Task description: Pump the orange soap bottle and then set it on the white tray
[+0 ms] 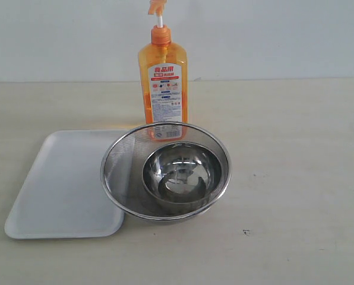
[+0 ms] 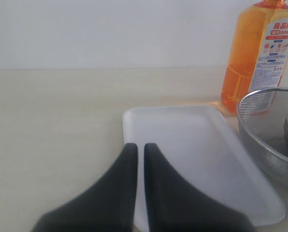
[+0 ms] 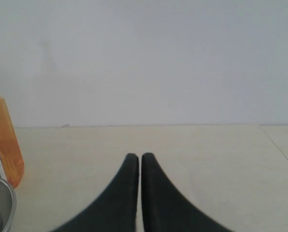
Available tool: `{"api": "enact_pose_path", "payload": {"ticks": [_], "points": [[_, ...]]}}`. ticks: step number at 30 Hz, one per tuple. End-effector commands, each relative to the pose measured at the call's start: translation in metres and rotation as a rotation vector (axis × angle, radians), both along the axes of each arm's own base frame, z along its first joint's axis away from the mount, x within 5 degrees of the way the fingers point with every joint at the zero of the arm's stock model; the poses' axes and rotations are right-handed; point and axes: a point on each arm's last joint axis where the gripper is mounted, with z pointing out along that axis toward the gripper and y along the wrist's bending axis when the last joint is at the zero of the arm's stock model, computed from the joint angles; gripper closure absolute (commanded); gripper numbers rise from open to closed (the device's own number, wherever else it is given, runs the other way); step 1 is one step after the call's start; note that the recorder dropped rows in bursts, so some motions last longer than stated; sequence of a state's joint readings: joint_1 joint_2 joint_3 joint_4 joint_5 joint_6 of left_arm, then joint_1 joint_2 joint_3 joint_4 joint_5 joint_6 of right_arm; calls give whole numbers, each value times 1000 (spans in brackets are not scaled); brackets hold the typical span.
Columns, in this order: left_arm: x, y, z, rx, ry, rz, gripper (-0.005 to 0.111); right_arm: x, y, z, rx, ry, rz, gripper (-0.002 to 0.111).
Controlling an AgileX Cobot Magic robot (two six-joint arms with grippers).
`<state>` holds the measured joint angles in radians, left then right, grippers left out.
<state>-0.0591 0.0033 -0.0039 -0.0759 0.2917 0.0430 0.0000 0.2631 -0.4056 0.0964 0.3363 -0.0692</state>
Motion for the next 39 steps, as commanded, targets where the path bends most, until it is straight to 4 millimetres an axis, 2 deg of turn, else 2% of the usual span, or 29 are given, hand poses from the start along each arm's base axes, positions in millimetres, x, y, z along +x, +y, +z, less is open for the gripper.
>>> {"api": "enact_pose_path", "payload": {"ticks": [1, 9, 25, 39], "points": [[0, 0, -1, -7, 2, 4, 102, 1, 0, 4, 6, -21, -2, 108], [0, 0, -1, -7, 2, 4, 102, 1, -1, 9, 9, -82, -8, 108], [0, 0, -1, -7, 2, 4, 102, 1, -1, 10, 10, -93, -9, 108], [2, 1, 17, -20, -197, 20, 102, 1, -1, 10, 10, -93, -9, 108]]}}
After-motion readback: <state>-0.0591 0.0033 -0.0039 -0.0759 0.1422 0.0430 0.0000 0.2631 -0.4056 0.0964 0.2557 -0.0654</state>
